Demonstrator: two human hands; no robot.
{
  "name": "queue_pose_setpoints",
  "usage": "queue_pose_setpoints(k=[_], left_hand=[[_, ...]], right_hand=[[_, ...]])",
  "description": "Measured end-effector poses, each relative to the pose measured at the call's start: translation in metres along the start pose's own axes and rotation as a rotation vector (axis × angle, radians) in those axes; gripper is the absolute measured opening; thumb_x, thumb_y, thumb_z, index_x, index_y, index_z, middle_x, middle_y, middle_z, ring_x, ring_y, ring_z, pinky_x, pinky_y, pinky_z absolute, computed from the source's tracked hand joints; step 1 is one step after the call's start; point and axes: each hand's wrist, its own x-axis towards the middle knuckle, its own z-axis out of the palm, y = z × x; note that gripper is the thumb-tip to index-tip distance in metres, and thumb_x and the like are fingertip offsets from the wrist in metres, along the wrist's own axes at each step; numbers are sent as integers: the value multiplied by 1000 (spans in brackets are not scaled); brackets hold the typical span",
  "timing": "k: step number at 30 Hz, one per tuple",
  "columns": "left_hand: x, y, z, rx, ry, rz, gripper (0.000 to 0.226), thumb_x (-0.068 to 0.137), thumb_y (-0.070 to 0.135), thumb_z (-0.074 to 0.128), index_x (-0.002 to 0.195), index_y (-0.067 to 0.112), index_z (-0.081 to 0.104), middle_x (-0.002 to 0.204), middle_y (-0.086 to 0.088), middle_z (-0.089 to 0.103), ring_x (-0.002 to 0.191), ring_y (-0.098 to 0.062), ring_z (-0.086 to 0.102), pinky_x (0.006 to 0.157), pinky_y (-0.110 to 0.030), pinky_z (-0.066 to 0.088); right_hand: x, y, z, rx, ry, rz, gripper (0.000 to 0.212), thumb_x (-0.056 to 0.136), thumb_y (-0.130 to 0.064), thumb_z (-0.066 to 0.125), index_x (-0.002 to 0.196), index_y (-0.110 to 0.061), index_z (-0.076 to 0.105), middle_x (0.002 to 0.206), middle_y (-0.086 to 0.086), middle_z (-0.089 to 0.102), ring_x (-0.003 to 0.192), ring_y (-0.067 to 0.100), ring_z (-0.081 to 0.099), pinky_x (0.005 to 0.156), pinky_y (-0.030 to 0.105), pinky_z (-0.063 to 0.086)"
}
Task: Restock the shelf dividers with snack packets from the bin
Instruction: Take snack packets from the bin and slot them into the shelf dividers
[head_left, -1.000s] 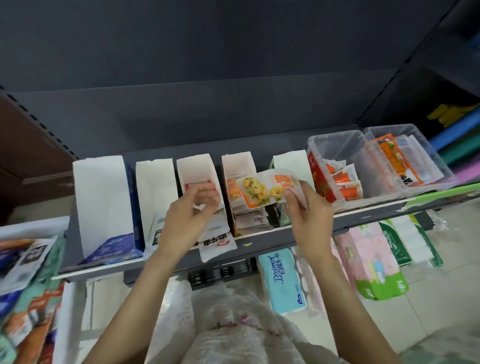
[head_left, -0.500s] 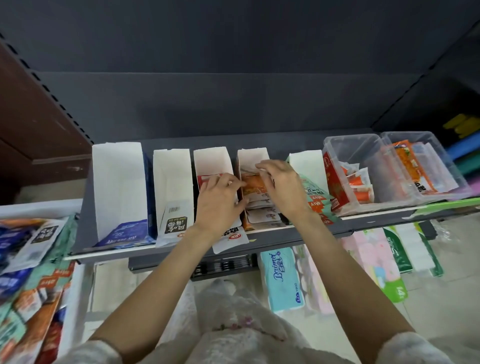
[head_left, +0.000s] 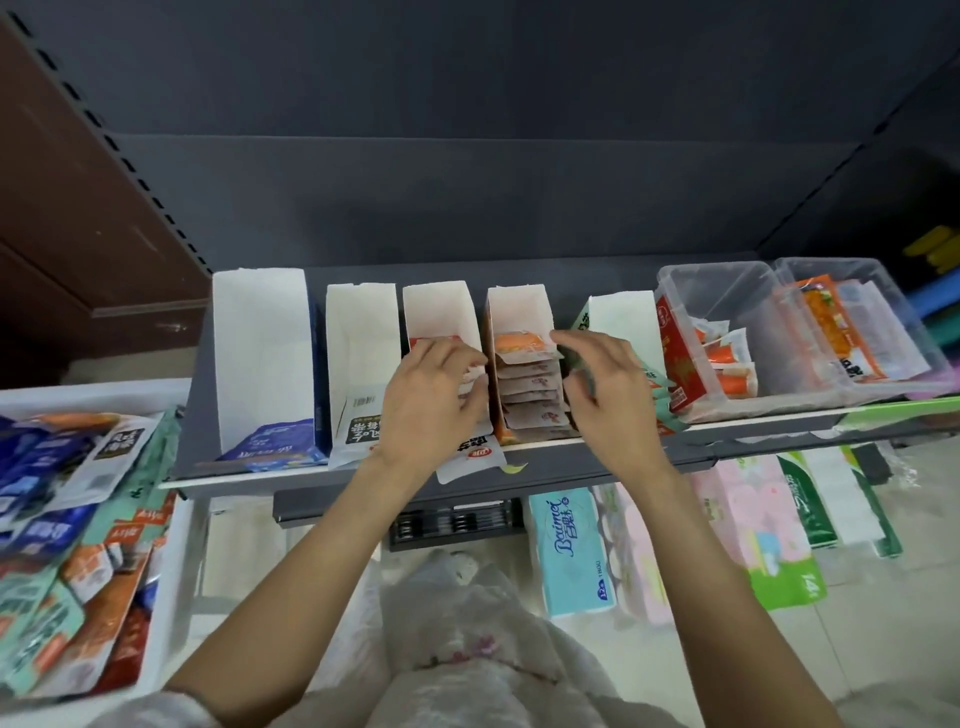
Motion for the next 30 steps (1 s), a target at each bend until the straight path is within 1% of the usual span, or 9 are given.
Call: queue_pose_setpoints(k=[4,8,11,15,18,21,25,28,30], left_hand=[[-40,-5,-44,-92,235,-139,23,89,31,48,93,13,61,85,5,65,78,-10,54,72,-22,36],[-100,-40,-91,-190,236,-312,24,90,33,49,94,13,62,86,10,62,80,-9,57,72,-26,44],[-152,-83,-121,-101,148,-419,24,90,33,52,99,15,65,90,8,65,83,-11,58,72,-25,43],[-218,-141,-149,5,97,-787,22,89,17,63,111,14,63,101,1,69,90,-19,63,71,-26,40],[-259,-189,-167,37,84,-1041,32,89,20,63,120,13,59,120,-8,63,106,-27,60,81,-34,46],[-287,-247,-176,56,46,-1190,44,88,25,64,129,13,52,130,-14,55,113,-32,54,89,-44,46],[-300,-311,-174,17,-82,-1233,56,90,34,61,139,17,41,137,-12,46,121,-29,47,95,-45,46],[-305,-340,-165,39,-271,-1134,74,87,46,61,147,20,27,149,-8,34,134,-26,34,105,-46,38],[-309,-350,-161,21,-359,-1096,81,85,50,61,150,22,20,154,-7,26,139,-27,27,109,-44,32]], right_hand=[[-16,-44,-1,166,91,-116,29,91,-17,49,119,-22,53,95,-3,70,80,14,65,67,33,55],[-31,-100,32,232,-54,-242,21,91,-25,48,107,-18,59,81,-7,70,68,6,64,56,32,54],[-48,-144,73,230,-262,-341,27,92,-27,47,117,-22,55,82,-9,69,68,7,65,57,31,54],[-71,-193,134,170,-639,-404,48,92,-25,48,135,-34,29,99,-4,68,79,20,66,63,39,55],[-83,-228,181,131,-831,-395,50,93,-21,49,138,-31,31,118,-2,62,99,21,62,76,37,53],[-92,-262,233,161,-964,-298,47,93,-16,50,138,-23,37,130,2,55,109,20,57,87,37,50],[-104,-296,316,249,-1092,83,38,93,-15,53,130,-8,48,127,8,58,112,22,58,94,36,49],[-117,-307,371,134,-1015,236,31,93,-24,53,117,-4,51,115,11,59,107,29,58,83,35,51],[-125,-312,396,122,-941,368,41,93,-28,54,123,-2,47,122,12,54,110,29,56,84,35,52]])
